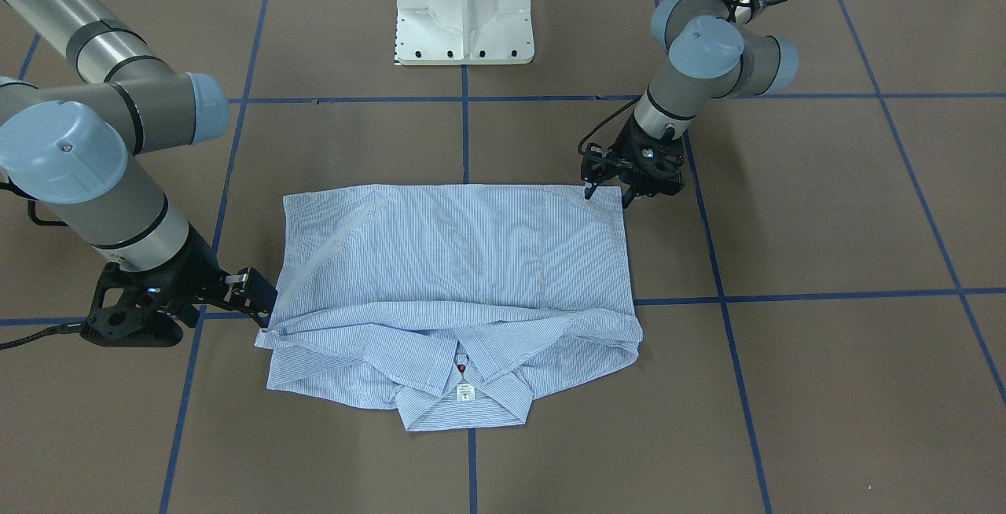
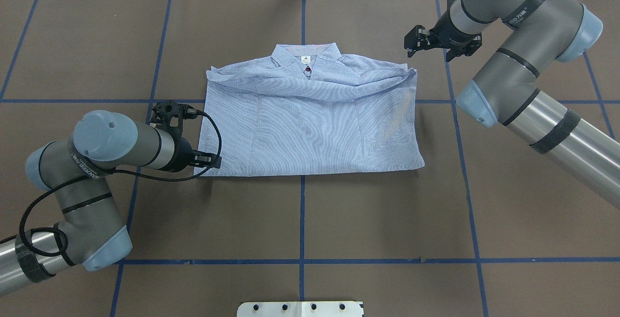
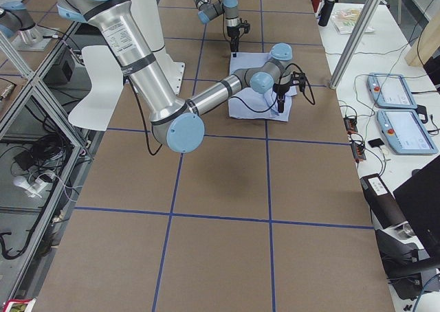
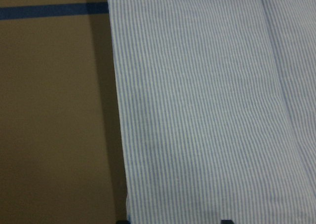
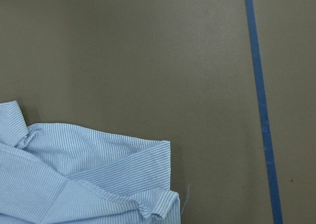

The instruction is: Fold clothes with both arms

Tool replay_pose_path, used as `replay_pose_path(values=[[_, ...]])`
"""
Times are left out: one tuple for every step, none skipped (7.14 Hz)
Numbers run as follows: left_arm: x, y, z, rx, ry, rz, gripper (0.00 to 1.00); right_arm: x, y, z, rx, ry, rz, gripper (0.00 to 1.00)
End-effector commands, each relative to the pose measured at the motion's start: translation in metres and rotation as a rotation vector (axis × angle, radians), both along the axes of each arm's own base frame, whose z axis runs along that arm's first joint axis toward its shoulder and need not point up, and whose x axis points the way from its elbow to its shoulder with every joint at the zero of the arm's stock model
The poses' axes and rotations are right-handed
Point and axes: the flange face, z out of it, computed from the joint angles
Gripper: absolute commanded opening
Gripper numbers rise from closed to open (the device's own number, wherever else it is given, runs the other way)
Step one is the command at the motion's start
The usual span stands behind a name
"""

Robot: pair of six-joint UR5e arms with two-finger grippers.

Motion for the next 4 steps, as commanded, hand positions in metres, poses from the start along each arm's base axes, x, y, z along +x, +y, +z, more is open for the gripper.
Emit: replay_pose_path(values=[[0.0006, 0.0010, 0.0008, -0.001, -0.001, 0.002, 0.60, 0.0002, 0.0004, 0.0011, -0.001, 0.001, 0.000, 1.00], [0.0006, 0.0009, 0.0010, -0.003, -0.002, 0.001, 0.40, 0.0005, 0.0008, 0.0032, -0.004, 0.002, 0.000, 1.00], [0.0006, 0.0009, 0.0010, -0.003, -0.002, 0.001, 0.10, 0.0005, 0.0008, 0.0033, -0.003, 0.003, -0.001, 1.00], [0.0001, 0.0013, 0.0012, -0.011, -0.001, -0.004, 0.00, 0.0005, 0.0008, 0.0033, -0.003, 0.003, -0.001, 1.00]])
